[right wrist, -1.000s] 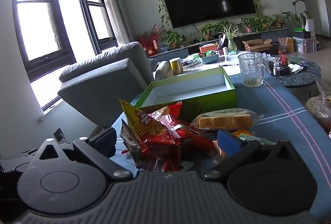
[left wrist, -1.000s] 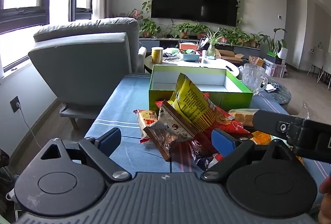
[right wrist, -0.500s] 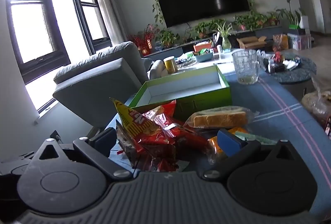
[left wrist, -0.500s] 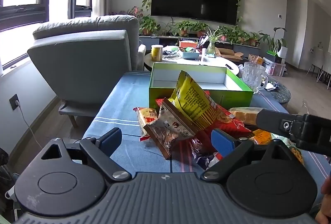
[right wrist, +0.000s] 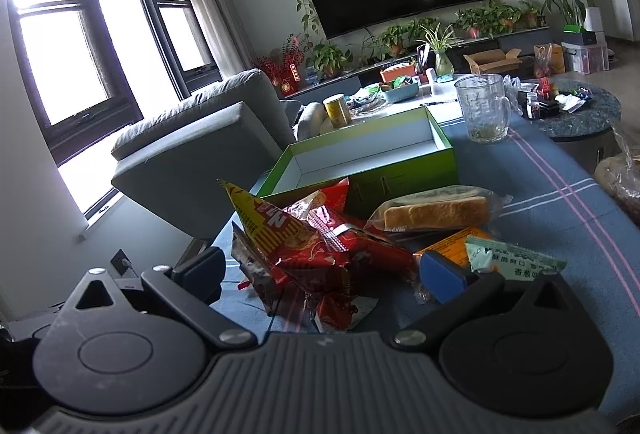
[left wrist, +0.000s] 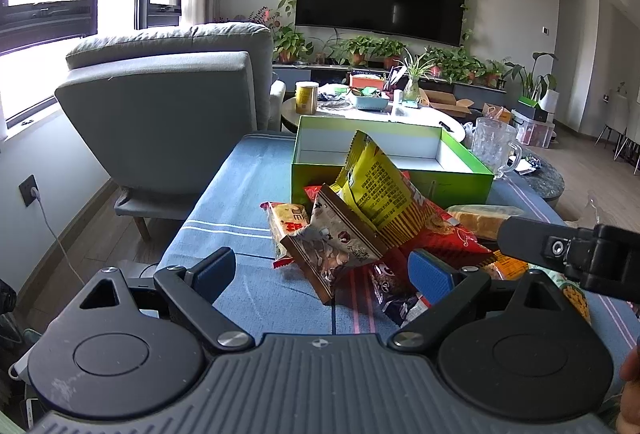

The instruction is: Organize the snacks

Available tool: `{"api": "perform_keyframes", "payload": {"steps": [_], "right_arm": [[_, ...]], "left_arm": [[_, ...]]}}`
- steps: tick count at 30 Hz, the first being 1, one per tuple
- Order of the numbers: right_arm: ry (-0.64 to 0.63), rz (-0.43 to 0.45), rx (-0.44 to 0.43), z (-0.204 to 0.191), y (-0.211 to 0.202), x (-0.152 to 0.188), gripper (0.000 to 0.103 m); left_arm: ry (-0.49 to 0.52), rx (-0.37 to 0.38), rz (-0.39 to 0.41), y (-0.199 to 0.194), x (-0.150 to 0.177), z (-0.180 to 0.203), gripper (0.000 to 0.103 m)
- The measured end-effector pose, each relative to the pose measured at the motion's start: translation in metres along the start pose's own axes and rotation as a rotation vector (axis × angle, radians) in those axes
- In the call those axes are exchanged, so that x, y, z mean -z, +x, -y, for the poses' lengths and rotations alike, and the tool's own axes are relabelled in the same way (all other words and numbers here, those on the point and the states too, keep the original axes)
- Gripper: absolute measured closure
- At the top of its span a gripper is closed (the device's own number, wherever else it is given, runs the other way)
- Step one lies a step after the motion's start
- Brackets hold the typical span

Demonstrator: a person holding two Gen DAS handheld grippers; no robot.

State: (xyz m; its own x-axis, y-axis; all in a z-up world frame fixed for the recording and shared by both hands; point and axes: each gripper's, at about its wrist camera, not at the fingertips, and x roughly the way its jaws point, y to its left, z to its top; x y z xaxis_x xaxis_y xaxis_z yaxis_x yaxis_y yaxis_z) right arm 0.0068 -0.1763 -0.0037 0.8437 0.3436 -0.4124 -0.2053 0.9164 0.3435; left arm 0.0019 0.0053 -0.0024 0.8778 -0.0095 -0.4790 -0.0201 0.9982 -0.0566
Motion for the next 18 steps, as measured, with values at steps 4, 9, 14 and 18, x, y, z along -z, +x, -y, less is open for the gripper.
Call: {"api": "perform_keyframes", "payload": {"steps": [4,9,14,18], "right_arm": [[0.004,-0.007,0.006,0.0007,0.0017,0.0009,0.030],[0.011,-0.013,0.009,0.0014,0.0024,0.0018,0.030],[0.012,-0.015,0.010,0.0014,0.0028,0.0023,0.030],[0.014,-0.022,0.012,0.0011,0.0037,0.0040,0.030]], "left_arm": [[-0.002,-0.002,-0.006,0.0016,0.0001,-0.0005,0.010],[-0.001,-0.004,-0.012,0.0033,0.0010,0.0000,0.010],[-0.001,-0.005,-0.012,0.0031,0.0014,0.0001,0.010],[-0.003,-0.009,-0.016,0.0032,0.0030,-0.0004,0.010]]}}
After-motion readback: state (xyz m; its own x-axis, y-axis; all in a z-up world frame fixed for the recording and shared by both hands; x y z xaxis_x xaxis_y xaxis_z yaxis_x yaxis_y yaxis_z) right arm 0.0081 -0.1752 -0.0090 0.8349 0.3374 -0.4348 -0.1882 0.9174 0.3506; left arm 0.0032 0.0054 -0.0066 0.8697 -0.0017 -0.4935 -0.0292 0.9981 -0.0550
